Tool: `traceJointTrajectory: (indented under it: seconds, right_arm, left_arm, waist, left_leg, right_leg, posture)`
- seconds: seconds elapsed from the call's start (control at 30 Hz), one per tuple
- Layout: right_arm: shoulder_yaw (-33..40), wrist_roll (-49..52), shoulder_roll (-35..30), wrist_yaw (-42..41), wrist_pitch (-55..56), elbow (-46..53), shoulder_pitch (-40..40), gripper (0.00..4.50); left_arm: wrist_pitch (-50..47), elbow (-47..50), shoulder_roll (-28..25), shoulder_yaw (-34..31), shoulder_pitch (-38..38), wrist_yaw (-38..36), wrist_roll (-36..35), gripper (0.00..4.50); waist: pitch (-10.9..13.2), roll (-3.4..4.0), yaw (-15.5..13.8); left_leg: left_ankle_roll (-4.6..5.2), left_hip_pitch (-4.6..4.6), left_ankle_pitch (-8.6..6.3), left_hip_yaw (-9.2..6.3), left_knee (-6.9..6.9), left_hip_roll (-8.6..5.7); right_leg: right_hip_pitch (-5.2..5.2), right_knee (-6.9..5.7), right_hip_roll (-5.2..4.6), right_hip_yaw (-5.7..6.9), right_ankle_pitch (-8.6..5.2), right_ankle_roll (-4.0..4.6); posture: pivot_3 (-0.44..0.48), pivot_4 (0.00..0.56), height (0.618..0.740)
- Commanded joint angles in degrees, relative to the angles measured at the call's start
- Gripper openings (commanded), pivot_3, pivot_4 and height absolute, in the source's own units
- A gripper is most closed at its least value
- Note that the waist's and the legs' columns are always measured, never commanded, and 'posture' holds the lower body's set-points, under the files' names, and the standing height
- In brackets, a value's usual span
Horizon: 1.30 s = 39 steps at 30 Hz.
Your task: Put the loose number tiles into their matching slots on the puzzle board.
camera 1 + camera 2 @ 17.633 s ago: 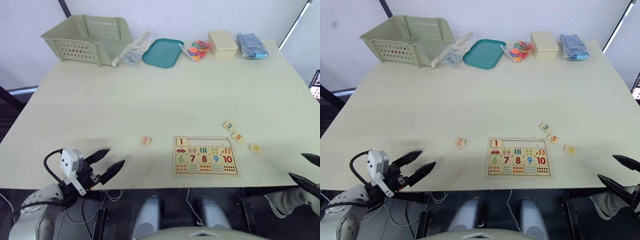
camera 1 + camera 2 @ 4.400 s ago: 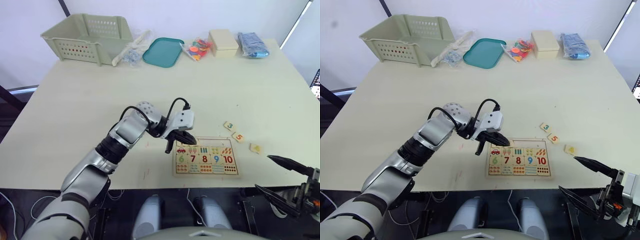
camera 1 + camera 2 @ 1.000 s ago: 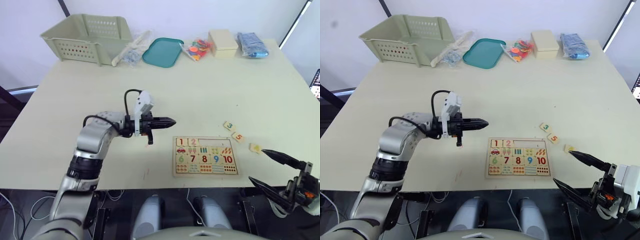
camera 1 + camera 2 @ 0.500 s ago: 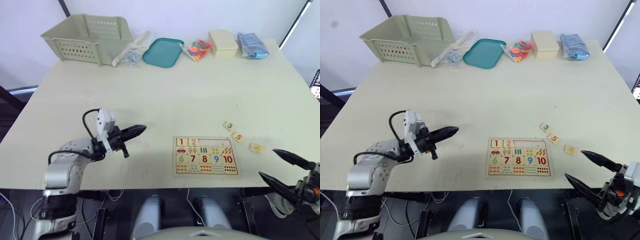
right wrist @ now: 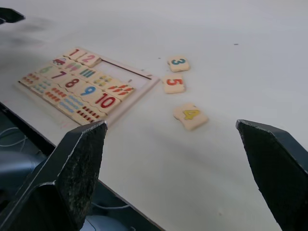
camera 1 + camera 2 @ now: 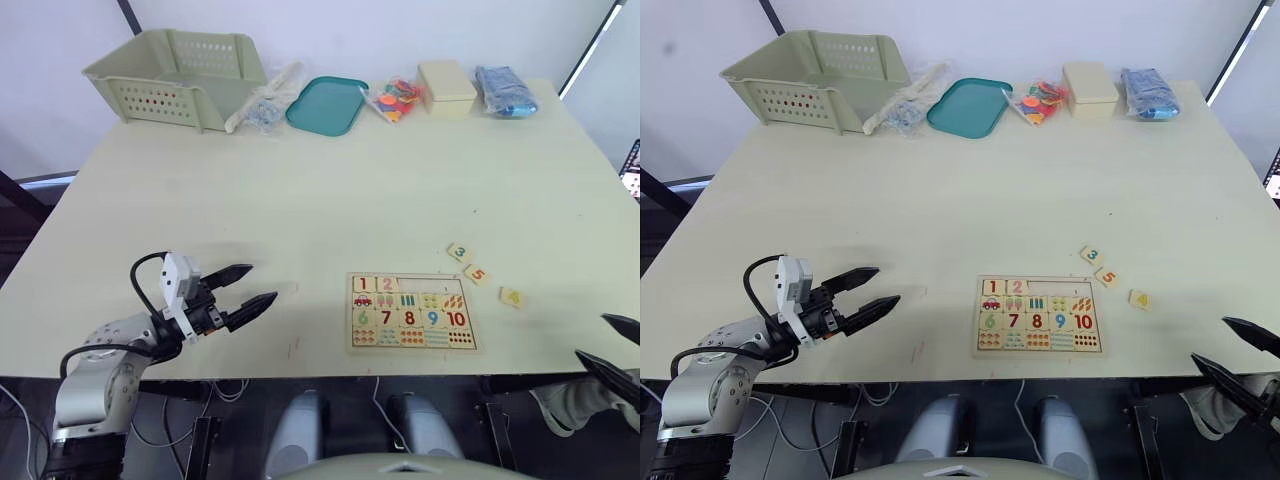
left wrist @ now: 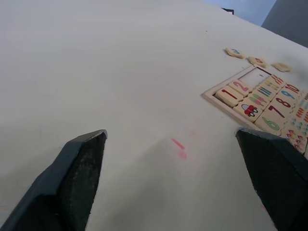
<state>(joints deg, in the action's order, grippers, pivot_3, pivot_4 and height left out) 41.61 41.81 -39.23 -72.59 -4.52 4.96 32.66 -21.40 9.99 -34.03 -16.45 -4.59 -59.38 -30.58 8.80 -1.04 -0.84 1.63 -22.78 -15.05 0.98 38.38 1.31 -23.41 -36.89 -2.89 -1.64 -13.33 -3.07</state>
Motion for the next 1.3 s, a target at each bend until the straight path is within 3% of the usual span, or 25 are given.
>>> traceJointTrajectory:
  seconds: [0.03, 0.2, 0.43, 0.6, 0.83, 0.97, 1.1, 1.3]
  right_arm:
    - [2.3, 0.3, -0.7, -0.5, 0.7, -0.2, -0.6, 4.50]
    - [1.6, 0.1, -2.3, -0.1, -1.3, 0.4, -2.2, 4.50]
    - [-3.9, -3.6, -2.2, 6.6, -4.1, 9.9, -4.0, 4.50]
    - [-8.8, -7.4, -6.8, 10.3, -8.7, 13.3, -7.8, 4.50]
    - [-17.7, -12.3, -14.2, 20.3, -22.6, 12.5, -22.6, 4.50]
    - [-25.4, -13.8, -16.0, 21.7, -28.9, 9.3, -33.6, 4.50]
    - [-33.2, -17.1, -16.0, 21.5, -31.9, 5.0, -42.9, 4.50]
    - [-42.0, -20.9, -12.3, 22.0, -35.7, -2.1, -55.0, 4.50]
  left_arm:
    - [1.6, 1.6, 0.8, 1.3, 0.1, 1.3, 0.0, 4.44]
    - [1.3, 1.4, 0.9, 2.7, 2.0, 2.9, -0.2, 4.44]
    - [1.5, 2.1, -0.2, 3.3, 1.5, 1.2, -1.3, 4.44]
    - [0.8, 6.7, -1.8, 4.8, 1.4, -0.9, -2.4, 4.44]
    - [5.4, 6.0, -2.8, 4.0, 3.5, -6.8, -4.5, 4.44]
    - [7.4, 4.1, -4.1, 2.1, 2.5, -13.4, -7.7, 4.44]
    - [9.4, 1.4, -4.8, 0.7, 2.1, -18.6, -9.6, 4.44]
    - [11.6, -1.9, -3.3, -0.6, 2.3, -19.0, -10.3, 4.44]
  waist:
    - [0.0, 0.00, 0.0]
    - [0.0, 0.01, 0.0]
    - [0.0, 0.05, 0.1]
    - [0.0, 0.04, 0.0]
    - [0.0, 0.04, 0.2]
    - [0.0, 0.04, 0.2]
    - [0.0, 0.04, 0.2]
    - [0.0, 0.04, 0.1]
  left_leg:
    - [0.00, 0.00, 0.00, -0.01, 0.00, 0.00]
    - [0.00, 0.01, 0.00, 0.00, 0.00, 0.00]
    - [0.00, 0.01, 0.00, -0.02, -0.02, 0.01]
    - [0.00, -0.02, 0.00, -0.01, 0.00, 0.00]
    - [0.00, 0.00, 0.00, -0.02, -0.02, 0.00]
    - [0.00, -0.03, 0.00, 0.00, -0.01, -0.01]
    - [0.00, -0.04, 0.00, 0.01, -0.01, 0.00]
    - [0.00, -0.06, 0.00, 0.00, 0.00, 0.00]
  right_leg:
    - [0.00, 0.00, 0.00, 0.00, 0.00, 0.00]
    - [0.00, 0.00, 0.02, -0.01, 0.01, -0.01]
    - [-0.01, 0.00, 0.03, 0.01, 0.01, -0.01]
    - [0.00, 0.00, 0.00, 0.00, 0.01, -0.01]
    - [-0.02, -0.01, 0.05, 0.01, 0.01, -0.01]
    - [-0.04, -0.01, 0.04, 0.01, 0.01, 0.00]
    - [-0.05, 0.00, 0.04, 0.01, 0.01, 0.00]
    - [-0.06, 0.01, 0.03, 0.02, 0.03, -0.03]
  posture:
    - [0.000, 0.150, 0.740]
    - [0.000, 0.150, 0.740]
    - [0.000, 0.150, 0.740]
    - [0.000, 0.150, 0.740]
    - [0.000, 0.150, 0.740]
    - [0.000, 0.150, 0.740]
    - [0.000, 0.150, 0.740]
    - [0.000, 0.150, 0.740]
